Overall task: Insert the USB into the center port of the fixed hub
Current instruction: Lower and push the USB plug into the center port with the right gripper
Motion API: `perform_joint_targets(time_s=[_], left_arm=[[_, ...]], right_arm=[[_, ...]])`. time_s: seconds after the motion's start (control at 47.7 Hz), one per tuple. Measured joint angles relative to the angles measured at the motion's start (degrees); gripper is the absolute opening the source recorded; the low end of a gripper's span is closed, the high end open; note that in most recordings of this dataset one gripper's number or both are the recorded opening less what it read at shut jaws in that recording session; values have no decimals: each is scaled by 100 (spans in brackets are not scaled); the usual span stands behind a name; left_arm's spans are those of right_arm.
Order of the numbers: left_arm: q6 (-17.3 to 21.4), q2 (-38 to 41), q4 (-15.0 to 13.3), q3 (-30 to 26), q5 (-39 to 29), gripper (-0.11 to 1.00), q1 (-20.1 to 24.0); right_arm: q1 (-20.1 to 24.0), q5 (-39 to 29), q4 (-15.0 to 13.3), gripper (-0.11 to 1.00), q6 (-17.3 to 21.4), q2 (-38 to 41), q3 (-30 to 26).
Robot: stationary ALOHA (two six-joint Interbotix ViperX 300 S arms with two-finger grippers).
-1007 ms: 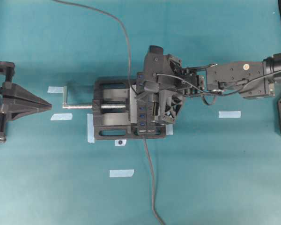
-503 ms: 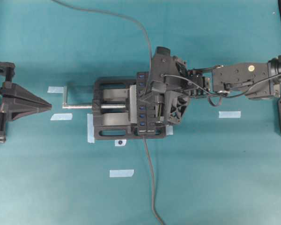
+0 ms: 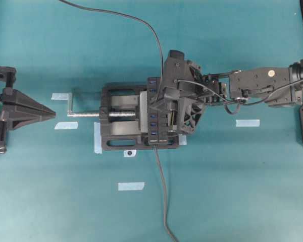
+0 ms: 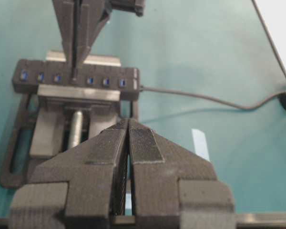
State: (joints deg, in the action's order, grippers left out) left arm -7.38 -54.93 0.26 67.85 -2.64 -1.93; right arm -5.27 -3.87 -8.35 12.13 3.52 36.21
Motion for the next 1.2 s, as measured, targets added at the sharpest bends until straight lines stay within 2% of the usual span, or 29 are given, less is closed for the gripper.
perform_joint_targets(time_s=[1.195], left_arm=[[-9,0,0,0,-9,1,0]], right_arm=[[-18,-360,9,7,0,220,-123]])
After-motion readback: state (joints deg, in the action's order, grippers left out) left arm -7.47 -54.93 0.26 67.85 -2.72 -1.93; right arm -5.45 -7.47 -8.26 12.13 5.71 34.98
